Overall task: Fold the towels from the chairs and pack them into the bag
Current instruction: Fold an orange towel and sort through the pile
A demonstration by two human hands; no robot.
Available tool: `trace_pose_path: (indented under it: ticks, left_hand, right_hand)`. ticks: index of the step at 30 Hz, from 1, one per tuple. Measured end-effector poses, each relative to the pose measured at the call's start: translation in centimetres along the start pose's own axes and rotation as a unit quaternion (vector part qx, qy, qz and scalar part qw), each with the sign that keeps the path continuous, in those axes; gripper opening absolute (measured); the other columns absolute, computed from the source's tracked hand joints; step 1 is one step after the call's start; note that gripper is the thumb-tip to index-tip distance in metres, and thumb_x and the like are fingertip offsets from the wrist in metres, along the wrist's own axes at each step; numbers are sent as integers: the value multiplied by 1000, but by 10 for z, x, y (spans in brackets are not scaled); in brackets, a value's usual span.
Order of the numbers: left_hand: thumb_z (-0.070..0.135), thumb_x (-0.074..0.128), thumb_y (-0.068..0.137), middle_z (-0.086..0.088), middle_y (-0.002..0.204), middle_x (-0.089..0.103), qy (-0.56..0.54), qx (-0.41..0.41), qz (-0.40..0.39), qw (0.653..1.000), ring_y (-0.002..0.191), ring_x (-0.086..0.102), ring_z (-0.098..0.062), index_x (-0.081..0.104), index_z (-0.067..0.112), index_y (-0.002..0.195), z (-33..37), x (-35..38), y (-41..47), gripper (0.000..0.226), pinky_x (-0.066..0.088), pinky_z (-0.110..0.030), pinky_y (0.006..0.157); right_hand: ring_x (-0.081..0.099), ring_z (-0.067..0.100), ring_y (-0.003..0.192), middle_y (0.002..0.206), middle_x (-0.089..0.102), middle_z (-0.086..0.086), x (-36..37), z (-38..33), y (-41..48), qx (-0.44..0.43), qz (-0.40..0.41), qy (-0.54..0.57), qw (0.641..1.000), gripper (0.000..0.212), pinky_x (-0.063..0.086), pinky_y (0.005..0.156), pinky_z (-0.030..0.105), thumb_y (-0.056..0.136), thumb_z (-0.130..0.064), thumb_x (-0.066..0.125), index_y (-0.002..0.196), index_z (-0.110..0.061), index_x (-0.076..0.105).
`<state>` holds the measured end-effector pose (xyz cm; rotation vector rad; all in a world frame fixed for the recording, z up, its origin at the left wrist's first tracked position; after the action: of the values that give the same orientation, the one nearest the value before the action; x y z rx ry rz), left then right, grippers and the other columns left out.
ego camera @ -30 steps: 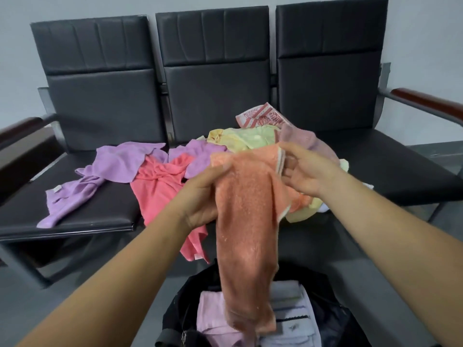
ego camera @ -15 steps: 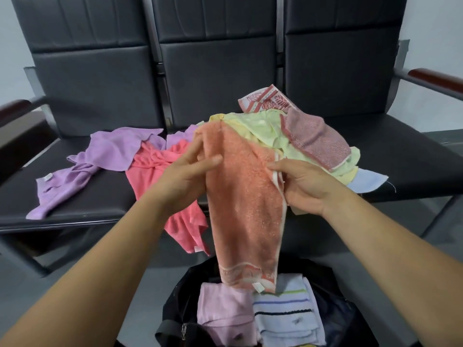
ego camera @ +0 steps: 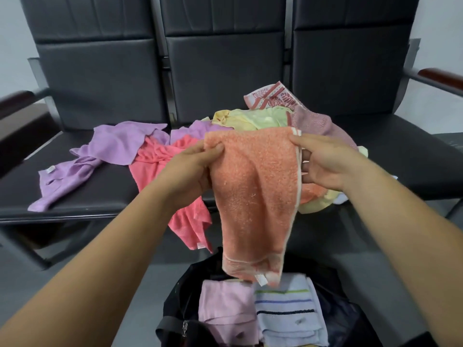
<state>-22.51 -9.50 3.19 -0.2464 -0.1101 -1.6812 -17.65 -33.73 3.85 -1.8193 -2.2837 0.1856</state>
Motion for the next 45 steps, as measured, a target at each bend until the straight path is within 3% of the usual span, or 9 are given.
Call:
trace_pose_path:
  ticks: [5, 11, 19, 25, 28, 32, 37, 41, 45]
  left_hand:
    - [28, 50, 105, -10, 127, 70, -109, -12, 29, 994, 107, 70, -22, 65, 9, 130, 15, 1, -2, 35, 60, -33, 85]
    - [14, 65, 90, -10, 110, 71, -57, 48, -52, 996, 99, 70, -23, 63, 3, 126, 24, -14, -6, 38, 58, -37, 91]
    - [24, 62, 99, -11, 107, 76, 267, 83, 68, 958, 104, 73, -27, 74, 17, 108, 27, -45, -10, 17, 61, -37, 87]
    - [30, 67, 94, -10, 103, 67, 101, 96, 20, 990, 94, 60, -27, 66, 11, 126, 26, -30, -8, 37, 53, -34, 86]
    - [4, 60, 96, -2, 107, 73, 127, 115, -44, 984, 102, 69, -15, 56, 16, 137, 24, -23, -11, 43, 55, -28, 89]
    - [4, 52, 103, -10, 109, 75, 294, 137, 67, 944, 104, 70, -18, 70, 10, 116, 21, -27, -13, 23, 56, -37, 99]
    - [23, 53, 106, -17, 103, 74, 234, 95, 77, 965, 91, 73, -30, 71, 22, 120, 23, -27, -12, 23, 59, -45, 90]
    - [24, 56, 103, 4, 60, 50, 119, 32, 79, 989, 54, 46, -10, 72, 15, 79, 20, -26, -9, 30, 45, -37, 74]
    - [13, 61, 94, -6, 101, 71, 24, 50, -17, 998, 87, 67, -16, 68, 3, 119, 22, -29, -9, 27, 55, -28, 83]
  right_hand:
    - [68, 19, 107, 125, 68, 10, 9, 2, -5, 34, -100, 226, 968, 62, 55, 99, 34, 87, -43, 67, 131, -1, 60]
    - [65, 28, 117, 119, 69, 11, 22, 13, -3, 34, -173, 111, 978, 37, 56, 100, 45, 87, -16, 66, 123, -11, 63]
    - [70, 16, 83, 91, 74, 2, 22, -1, -2, -124, -9, 47, 991, 10, 58, 77, 36, 97, -14, 64, 105, -9, 69]
    - [69, 14, 94, 101, 71, 4, 23, -13, -16, -69, -116, 278, 951, 18, 59, 92, 32, 90, -18, 66, 96, -12, 82]
    - [67, 20, 105, 111, 70, 11, 20, -15, -17, -98, -133, 196, 967, 24, 53, 103, 36, 91, -6, 62, 112, -2, 74]
    - [69, 19, 92, 100, 71, 5, 12, -6, -13, -99, -80, 72, 989, 15, 57, 88, 43, 93, -14, 65, 107, -12, 68]
    - [70, 18, 83, 95, 73, 2, 9, -7, -11, -98, -28, 49, 994, 16, 60, 77, 38, 95, -15, 65, 111, -12, 68]
    - [67, 19, 101, 109, 72, 8, 17, -8, -13, -13, -45, 159, 986, 33, 58, 91, 34, 95, -13, 65, 126, -3, 68]
    - [69, 20, 108, 124, 71, 10, 16, -11, -16, -25, -105, 288, 951, 22, 59, 93, 33, 91, -13, 66, 109, -4, 77]
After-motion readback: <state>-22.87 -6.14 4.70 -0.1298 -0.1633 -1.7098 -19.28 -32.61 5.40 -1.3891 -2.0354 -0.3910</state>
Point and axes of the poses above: each hand's wrist, its own y-axis towards the middle knuckle, its own x-axis out of the palm, z = x × y, the point moved 2 cm from there along y, towards the middle knuckle
